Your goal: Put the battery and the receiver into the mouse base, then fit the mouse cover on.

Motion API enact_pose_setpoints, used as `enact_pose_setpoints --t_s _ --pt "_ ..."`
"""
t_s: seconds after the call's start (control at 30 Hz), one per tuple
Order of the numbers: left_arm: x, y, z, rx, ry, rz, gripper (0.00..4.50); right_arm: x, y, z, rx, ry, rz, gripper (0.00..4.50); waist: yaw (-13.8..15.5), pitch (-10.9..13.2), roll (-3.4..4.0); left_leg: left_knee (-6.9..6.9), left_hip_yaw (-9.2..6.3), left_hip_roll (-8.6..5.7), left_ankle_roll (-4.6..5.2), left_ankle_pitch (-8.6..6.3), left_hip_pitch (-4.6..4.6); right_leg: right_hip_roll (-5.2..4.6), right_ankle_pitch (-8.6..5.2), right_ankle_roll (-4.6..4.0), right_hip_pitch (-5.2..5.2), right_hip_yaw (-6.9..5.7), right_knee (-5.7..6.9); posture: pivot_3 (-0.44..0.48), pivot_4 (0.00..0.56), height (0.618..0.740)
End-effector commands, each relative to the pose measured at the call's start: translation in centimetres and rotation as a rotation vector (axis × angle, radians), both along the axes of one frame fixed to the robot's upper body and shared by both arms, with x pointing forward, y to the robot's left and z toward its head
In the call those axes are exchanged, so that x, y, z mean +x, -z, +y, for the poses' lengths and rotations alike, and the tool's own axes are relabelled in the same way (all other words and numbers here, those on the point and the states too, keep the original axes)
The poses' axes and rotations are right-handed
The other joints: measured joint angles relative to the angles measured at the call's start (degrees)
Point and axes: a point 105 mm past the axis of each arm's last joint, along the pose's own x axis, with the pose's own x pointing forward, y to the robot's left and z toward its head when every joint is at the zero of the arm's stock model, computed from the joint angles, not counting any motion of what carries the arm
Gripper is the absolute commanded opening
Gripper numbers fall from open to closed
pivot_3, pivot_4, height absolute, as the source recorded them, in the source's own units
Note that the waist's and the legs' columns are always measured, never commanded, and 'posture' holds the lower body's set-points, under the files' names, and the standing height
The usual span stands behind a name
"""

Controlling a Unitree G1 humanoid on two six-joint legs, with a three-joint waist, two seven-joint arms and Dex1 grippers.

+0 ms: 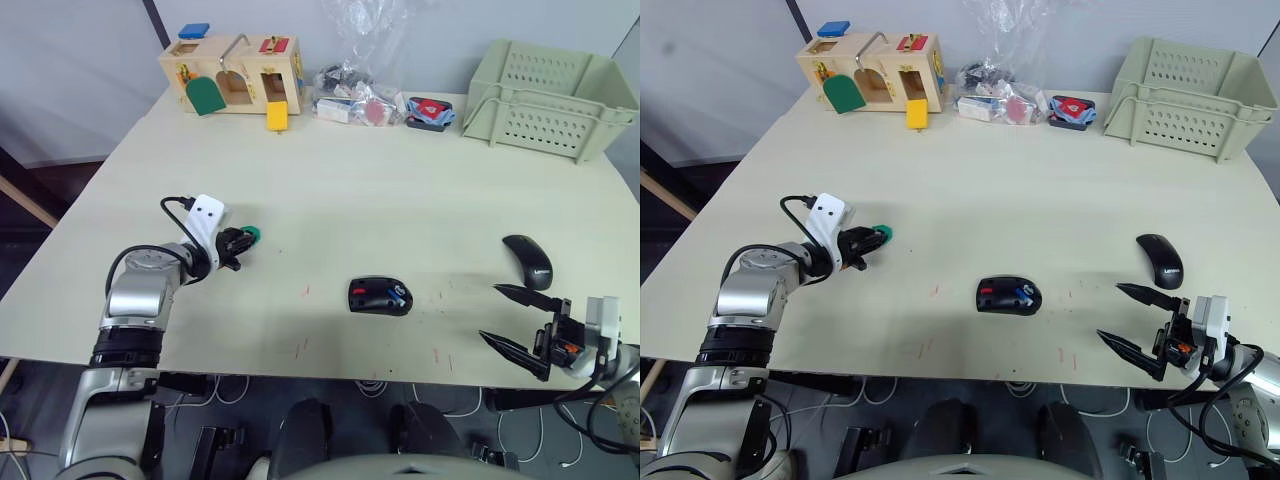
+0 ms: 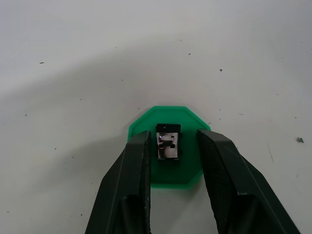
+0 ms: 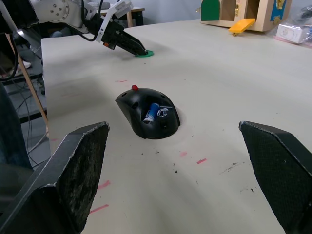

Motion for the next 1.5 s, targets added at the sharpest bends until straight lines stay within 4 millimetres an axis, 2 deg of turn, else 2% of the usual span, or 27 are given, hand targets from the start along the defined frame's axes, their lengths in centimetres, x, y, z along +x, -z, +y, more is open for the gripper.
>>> enact_pose_setpoints --t_s 0.03,0.7,0.8,0.87,0.9,1.27,1.5 --pt "-0.2 -0.4 0.1 -0.003 -0.004 -0.015 1.60 0.0 -0.9 -0.1 -0.007 -0.002 -0.049 4.50 0.01 0.00 0.00 0.00 0.00 0.00 0.00 0.00 0.00 0.00 0.00 0.00 0.00 0.00 0.00 0.000 0.150 0.740" --pt "-0.2 0.1 0.7 -0.005 -0.027 0.007 1.60 0.0 -0.8 -0.2 -0.011 -0.004 -0.047 4.50 0.00 -0.01 0.00 0.00 0.01 0.00 0.00 0.00 0.04 0.00 0.00 0.00 0.01 0.00 0.03 0.000 0.150 0.740" --pt "-0.2 0.2 0.7 -0.007 -0.033 0.009 0.92 0.0 -0.7 -0.2 -0.014 -0.005 -0.046 4.50 0.00 -0.02 0.00 0.00 0.01 0.00 0.00 0.00 0.06 0.00 0.00 0.00 0.03 0.00 0.04 0.000 0.150 0.740" --pt "-0.2 0.3 0.8 -0.003 -0.036 0.009 0.19 0.0 -0.7 -0.2 -0.014 -0.005 -0.046 4.50 0.01 -0.02 0.00 0.00 0.01 0.00 0.00 0.00 0.09 0.00 0.00 0.00 0.05 0.01 0.05 0.000 0.150 0.740" --pt "-0.2 0.3 0.8 -0.004 -0.036 0.010 0.08 0.0 -0.7 -0.2 -0.014 -0.006 -0.046 4.50 0.01 -0.02 0.01 0.00 0.01 0.00 0.00 0.00 0.09 0.00 0.00 0.00 0.05 0.01 0.05 0.000 0.150 0.740" --pt "-0.3 0.3 0.9 -0.015 -0.047 0.012 0.08 0.1 -0.7 -0.1 -0.013 -0.016 -0.048 4.50 0.00 -0.02 0.01 0.00 0.03 0.00 0.00 0.00 0.12 0.00 0.00 0.00 0.06 0.02 0.07 0.000 0.150 0.740" --pt "-0.2 -1.0 0.7 -0.054 -0.015 -0.038 0.08 0.1 -0.7 0.1 -0.006 -0.023 -0.052 4.50 -0.02 -0.02 0.01 0.00 0.03 0.00 0.00 0.00 0.11 0.00 0.00 0.00 0.05 0.02 0.07 0.000 0.150 0.740"
